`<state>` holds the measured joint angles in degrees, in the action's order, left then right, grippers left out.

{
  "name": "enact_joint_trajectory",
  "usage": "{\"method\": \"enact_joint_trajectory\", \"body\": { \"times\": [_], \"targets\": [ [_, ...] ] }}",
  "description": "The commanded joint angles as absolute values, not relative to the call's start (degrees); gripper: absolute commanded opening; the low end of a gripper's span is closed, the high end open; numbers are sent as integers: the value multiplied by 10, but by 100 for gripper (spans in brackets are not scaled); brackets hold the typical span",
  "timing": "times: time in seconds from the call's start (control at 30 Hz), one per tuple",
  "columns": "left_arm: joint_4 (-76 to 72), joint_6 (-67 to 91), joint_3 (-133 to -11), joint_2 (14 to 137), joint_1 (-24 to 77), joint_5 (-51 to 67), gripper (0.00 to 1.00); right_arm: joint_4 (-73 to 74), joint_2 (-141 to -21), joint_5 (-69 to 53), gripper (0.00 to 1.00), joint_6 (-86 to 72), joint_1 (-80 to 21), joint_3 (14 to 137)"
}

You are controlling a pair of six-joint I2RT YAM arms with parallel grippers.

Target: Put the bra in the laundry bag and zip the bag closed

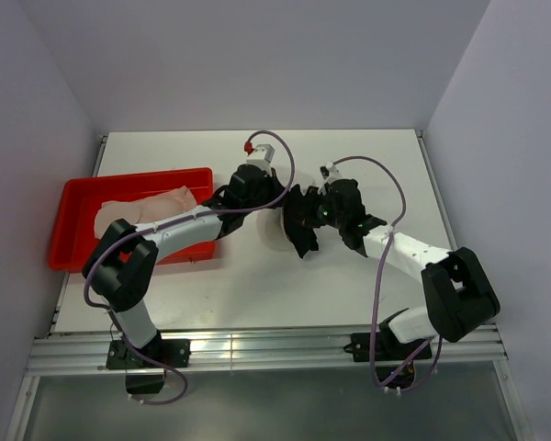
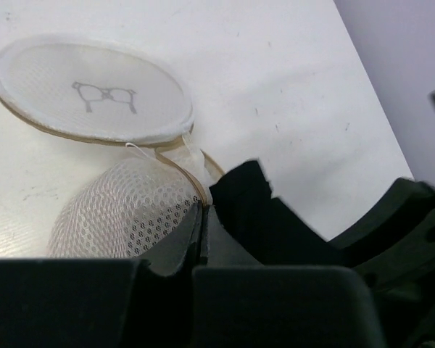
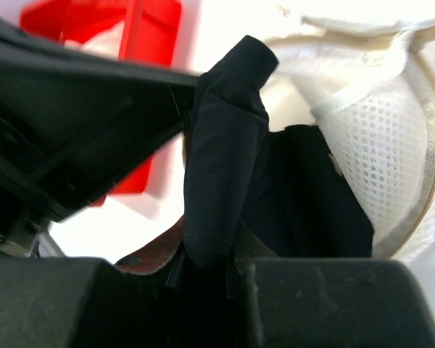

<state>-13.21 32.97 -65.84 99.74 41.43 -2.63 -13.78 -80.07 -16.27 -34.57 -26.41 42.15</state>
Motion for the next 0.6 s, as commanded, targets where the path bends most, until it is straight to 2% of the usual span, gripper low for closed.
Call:
{"method": "enact_joint_trajectory", "body": {
  "times": [0.0, 0.3, 0.57],
  "targets": [
    [-177, 312, -659, 966, 413, -4, 0, -128, -801, -197, 0, -330, -273, 418],
    [-222, 316, -645, 948, 415, 87, 0, -102, -845, -192, 0, -351, -275, 439],
    [-220, 337, -564, 890, 415, 102, 0, -190, -824, -71, 0, -480, -260, 416]
  ]
}}
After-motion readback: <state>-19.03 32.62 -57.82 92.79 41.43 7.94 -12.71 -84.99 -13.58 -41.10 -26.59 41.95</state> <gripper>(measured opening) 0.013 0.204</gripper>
